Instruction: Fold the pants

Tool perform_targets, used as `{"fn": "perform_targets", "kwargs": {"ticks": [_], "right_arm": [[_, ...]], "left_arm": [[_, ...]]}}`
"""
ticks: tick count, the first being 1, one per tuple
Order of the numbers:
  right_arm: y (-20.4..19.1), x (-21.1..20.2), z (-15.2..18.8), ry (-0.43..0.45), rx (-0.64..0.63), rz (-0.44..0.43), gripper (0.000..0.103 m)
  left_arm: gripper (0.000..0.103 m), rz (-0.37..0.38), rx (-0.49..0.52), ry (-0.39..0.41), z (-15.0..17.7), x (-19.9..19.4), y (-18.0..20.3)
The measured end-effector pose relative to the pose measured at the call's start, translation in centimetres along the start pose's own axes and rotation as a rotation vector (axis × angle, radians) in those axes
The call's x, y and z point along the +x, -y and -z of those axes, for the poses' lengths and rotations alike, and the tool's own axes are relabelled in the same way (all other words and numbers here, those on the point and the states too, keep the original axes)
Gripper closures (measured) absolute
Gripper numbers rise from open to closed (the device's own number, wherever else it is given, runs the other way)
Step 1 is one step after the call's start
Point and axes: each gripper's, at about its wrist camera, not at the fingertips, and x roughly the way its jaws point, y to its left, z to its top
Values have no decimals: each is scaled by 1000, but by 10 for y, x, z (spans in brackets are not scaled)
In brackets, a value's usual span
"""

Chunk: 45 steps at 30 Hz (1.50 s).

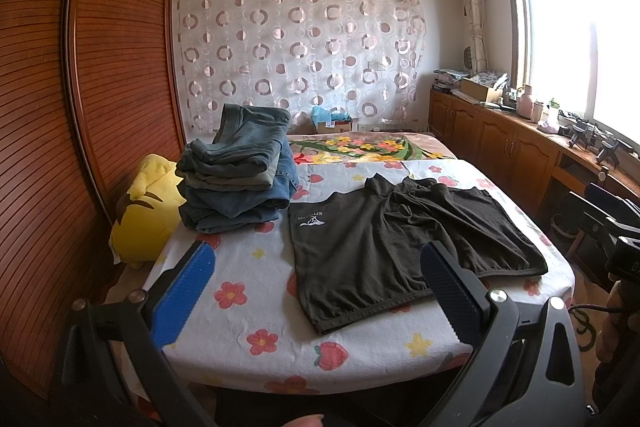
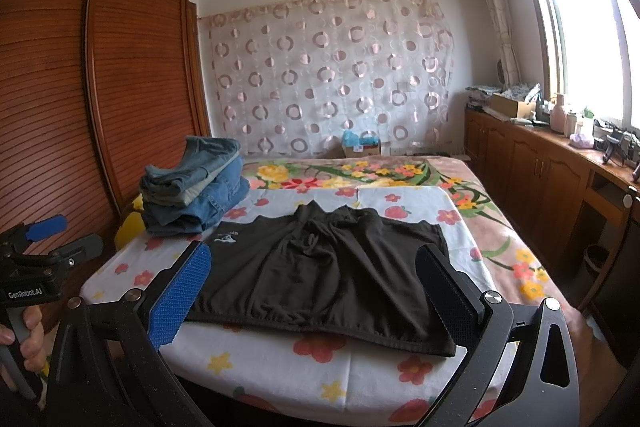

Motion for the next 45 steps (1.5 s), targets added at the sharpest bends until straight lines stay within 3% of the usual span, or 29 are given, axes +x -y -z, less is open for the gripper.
{"fn": "perform_targets", "kwargs": {"ticks": [20,27,45], "right_arm": [[0,-1,-1,-6,-7,-12,0],[14,0,-11,-27,-11,-3,0],[44,43,9,-113,-55,20,3]], "left_arm": [[0,16,7,-24,-9,3,12],[0,44,27,-58,-1,24,12],[0,79,87,-103,8,71,8]]}}
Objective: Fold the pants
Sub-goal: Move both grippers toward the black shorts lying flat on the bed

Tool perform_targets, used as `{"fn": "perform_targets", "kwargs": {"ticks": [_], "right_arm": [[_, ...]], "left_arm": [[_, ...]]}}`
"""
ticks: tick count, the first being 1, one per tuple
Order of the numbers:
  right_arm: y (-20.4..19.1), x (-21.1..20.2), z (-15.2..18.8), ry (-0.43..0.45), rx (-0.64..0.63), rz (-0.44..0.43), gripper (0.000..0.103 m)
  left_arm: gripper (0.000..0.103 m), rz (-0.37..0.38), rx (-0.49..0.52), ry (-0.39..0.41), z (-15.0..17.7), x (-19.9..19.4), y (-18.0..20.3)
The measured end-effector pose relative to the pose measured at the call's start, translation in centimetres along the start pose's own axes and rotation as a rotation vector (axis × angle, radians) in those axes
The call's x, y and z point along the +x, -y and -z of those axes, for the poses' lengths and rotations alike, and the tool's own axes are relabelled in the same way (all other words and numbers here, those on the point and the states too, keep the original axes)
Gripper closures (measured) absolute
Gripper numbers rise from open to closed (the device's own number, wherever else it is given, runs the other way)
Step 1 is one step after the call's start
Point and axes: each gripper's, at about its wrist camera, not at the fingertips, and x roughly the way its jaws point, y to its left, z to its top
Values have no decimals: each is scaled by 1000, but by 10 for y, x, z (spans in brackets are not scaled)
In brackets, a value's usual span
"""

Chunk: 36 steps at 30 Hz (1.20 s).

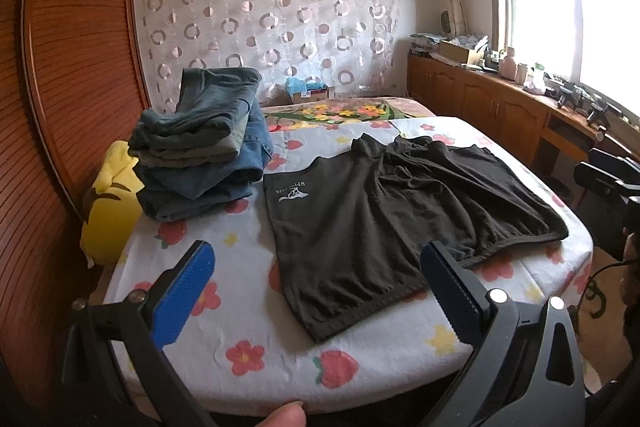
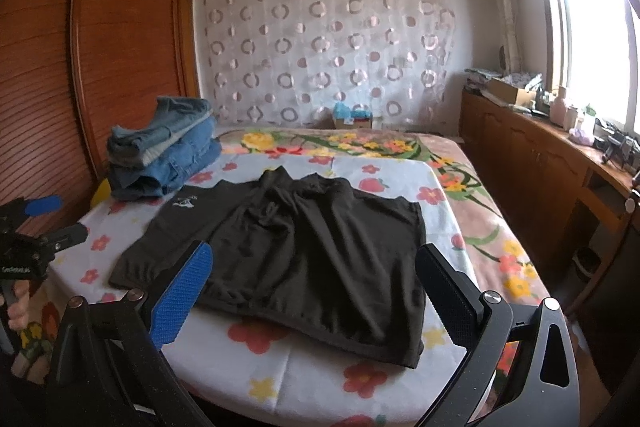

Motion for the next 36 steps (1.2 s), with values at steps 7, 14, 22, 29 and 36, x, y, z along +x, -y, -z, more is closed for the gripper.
{"fn": "perform_targets", "kwargs": {"ticks": [7,14,22,29,36], "right_arm": [[9,15,-4,-37,-50,-16,13],[31,39,-11,-84,-77,-17,33],[79,90,-24,-164,-26,13,53],[122,155,-24,-313,63,27,70],[144,200,-23,-405,114,53,70]], "left_arm": [[0,72,13,-21,-9,19,2],[0,156,-25,-35,-11,35,-1],[0,159,-28,-96,-5,65,1],[0,169,-55,-169,10,88,-2],[0,176,-75,-226,22,106,-4]]}}
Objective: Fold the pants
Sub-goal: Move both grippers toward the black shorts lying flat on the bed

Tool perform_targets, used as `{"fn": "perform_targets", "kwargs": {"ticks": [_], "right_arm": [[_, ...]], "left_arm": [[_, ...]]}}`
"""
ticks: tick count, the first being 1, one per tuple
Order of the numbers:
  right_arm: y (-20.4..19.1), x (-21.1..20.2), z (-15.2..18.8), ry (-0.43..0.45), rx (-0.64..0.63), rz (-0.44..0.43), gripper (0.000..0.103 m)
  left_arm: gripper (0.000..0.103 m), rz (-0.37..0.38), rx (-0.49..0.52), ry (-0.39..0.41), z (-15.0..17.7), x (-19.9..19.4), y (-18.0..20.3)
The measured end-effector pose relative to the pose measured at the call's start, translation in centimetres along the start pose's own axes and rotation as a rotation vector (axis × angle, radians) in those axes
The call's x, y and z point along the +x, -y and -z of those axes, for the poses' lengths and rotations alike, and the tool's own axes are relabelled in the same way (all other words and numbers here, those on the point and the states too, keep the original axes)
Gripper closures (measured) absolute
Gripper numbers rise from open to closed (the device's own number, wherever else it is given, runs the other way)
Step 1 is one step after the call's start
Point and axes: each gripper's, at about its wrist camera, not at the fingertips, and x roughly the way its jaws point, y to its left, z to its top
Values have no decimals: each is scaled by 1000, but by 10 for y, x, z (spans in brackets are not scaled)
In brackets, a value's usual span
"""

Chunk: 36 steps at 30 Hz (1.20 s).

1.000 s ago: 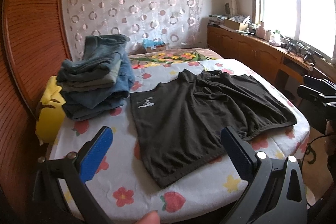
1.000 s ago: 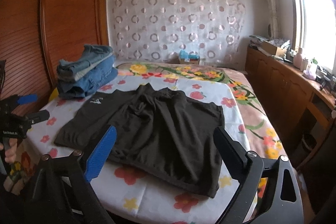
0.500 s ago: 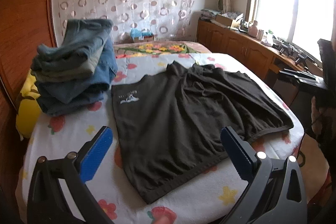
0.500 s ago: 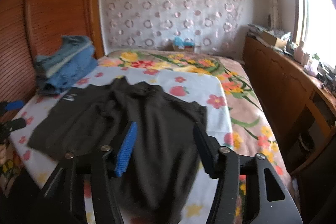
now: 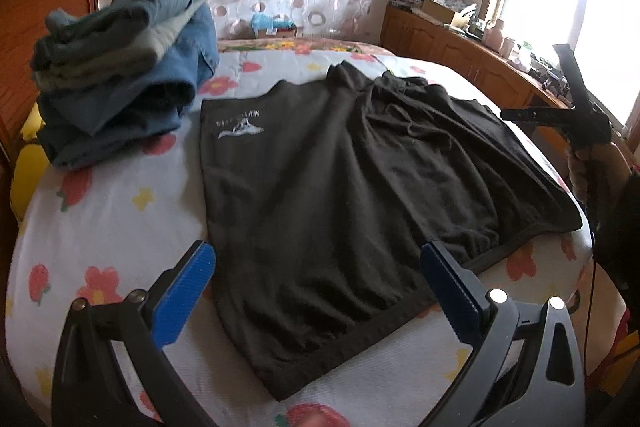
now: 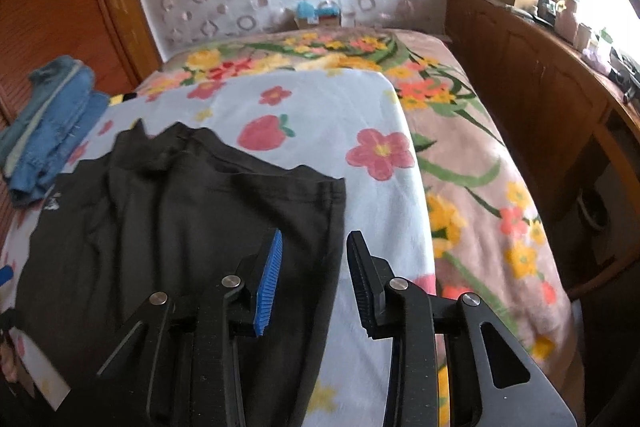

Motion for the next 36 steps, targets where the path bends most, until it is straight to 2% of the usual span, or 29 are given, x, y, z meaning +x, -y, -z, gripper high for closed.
{"fn": "perform_targets", "kwargs": {"ticks": [8,9,11,16,18,20,23,26,27,29,34,36], "right_arm": [[5,24,-13,-33,8,29,71],[4,24,-14,-34,7,25,74],[3,26,-15,-36,-2,17,88],[-1,26,-16,-39,-38,-3,101],[1,25,-17,-30,-37,38,102],[8,23,-18,-5,-13,118,103],[20,24,-18,-14,35,115,103],[18,18,-17,10,24,128,102],[17,15,-17,18,23,128,100],[12,3,-17,41,12,129,77],[-16,-35,1,89,-58,25,55],[-28,-49,12,104,-89,-13,54]], "left_arm": [[0,4,-4,-34,5,9,-1],[0,4,-5,-38,6,11,-2],[0,-6,-2,-41,8,11,-2],[0,-21,10,-42,9,11,-2],[0,-25,14,-42,9,12,-2],[0,-26,16,-40,10,11,-2],[0,-32,21,-40,11,11,-1],[0,-34,24,-39,10,12,-1],[0,-35,24,-38,10,12,-1],[0,-40,27,-39,10,12,0],[0,-49,34,-39,9,14,0],[0,-49,28,-42,8,13,-1]]}}
